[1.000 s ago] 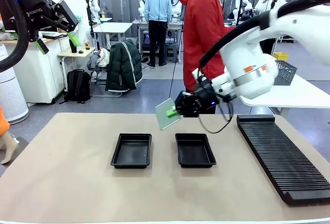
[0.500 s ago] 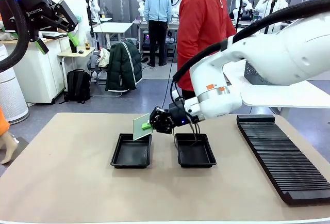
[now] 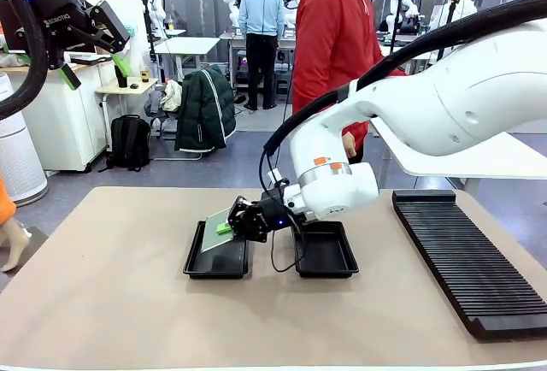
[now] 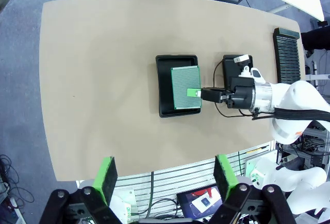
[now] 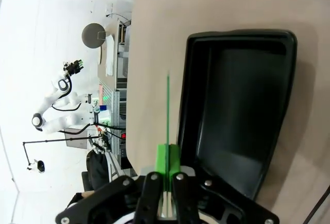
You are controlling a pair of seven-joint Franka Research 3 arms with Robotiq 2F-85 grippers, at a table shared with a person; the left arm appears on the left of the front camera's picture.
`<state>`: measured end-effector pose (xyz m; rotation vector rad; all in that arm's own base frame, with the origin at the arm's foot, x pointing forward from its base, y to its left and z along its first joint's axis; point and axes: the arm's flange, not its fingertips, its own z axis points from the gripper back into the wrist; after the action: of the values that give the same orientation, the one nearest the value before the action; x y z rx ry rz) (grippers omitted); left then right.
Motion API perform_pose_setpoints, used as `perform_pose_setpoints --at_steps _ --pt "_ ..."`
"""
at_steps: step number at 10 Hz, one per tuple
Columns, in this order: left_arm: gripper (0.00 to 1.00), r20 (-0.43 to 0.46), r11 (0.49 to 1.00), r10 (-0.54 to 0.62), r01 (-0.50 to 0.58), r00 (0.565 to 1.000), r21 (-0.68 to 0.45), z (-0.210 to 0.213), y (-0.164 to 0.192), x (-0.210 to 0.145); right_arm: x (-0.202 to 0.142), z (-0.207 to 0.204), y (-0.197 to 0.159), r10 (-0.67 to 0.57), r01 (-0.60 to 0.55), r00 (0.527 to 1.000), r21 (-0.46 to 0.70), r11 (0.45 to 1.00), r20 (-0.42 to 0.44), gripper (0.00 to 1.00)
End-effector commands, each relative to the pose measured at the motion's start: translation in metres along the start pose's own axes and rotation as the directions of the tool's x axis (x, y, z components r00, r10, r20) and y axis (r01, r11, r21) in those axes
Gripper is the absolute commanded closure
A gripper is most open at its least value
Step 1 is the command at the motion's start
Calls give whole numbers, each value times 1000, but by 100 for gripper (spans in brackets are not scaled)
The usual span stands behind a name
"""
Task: Inspect and transfer BCBs to ESD trays.
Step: Pick up the Blank PCB from the PCB Rack and place it in the left ESD tray.
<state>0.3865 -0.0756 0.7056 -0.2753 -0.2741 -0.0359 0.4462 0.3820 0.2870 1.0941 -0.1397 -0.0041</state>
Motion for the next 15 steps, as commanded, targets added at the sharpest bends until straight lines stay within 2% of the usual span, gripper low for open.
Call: perform_pose_setpoints --at_steps 1,6,11,14,15 --pt "0 1 1000 4 -4 1000 -2 0 1 -1 0 -17 -1 -16 18 998 -28 999 52 97" --pt "0 1 1000 4 -4 1000 -2 0 1 -1 5 -39 -1 -68 72 997 -109 991 43 97" --pt "0 1 1000 4 -4 1000 -2 0 1 -1 3 -39 0 -106 111 994 -184 977 39 97" --pt "0 1 1000 4 -4 1000 -2 0 1 -1 4 -41 -1 -116 118 993 -201 972 20 97" --pt "0 1 1000 4 -4 1000 -2 0 1 -1 1 -35 -5 -96 99 995 -162 982 23 97"
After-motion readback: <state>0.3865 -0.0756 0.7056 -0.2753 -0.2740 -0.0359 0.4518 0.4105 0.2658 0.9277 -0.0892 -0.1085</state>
